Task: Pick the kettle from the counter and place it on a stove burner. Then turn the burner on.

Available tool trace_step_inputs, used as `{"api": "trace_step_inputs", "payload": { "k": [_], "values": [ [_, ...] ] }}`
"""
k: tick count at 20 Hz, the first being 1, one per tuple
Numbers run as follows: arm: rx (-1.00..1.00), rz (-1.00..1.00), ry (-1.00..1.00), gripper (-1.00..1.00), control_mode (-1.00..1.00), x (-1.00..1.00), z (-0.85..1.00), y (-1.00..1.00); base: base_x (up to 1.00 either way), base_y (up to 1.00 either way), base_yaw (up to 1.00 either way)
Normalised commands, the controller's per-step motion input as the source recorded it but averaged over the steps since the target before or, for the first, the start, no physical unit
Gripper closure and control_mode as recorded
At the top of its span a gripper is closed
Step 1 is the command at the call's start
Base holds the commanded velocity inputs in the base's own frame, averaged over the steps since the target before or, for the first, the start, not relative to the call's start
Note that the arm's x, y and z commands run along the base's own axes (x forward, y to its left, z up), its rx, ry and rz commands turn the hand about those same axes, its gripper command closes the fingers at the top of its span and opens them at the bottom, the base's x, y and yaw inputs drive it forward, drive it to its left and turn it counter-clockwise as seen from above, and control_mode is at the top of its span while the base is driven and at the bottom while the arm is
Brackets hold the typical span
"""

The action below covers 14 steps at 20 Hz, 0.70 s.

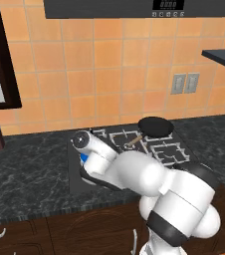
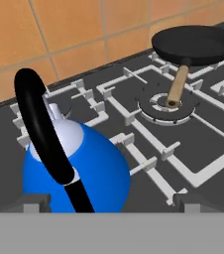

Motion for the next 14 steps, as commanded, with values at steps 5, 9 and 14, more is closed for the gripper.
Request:
{"api": "trace_step_inputs", "payload": {
  "k": [5, 9, 14],
  "values": [
    [0.00, 0.02, -0.01, -1.00, -1.00, -0.28, 0.52, 0.00, 0.00, 0.00, 0.00],
    [0.00, 0.04, 0.06, -1.00, -1.00, -0.42, 0.29, 0.00, 0.00, 0.00, 0.00],
    [0.00, 0.08, 0.20, -1.00, -1.00, -0.41, 0.00, 0.18, 0.00, 0.00, 0.00]
  ]
}}
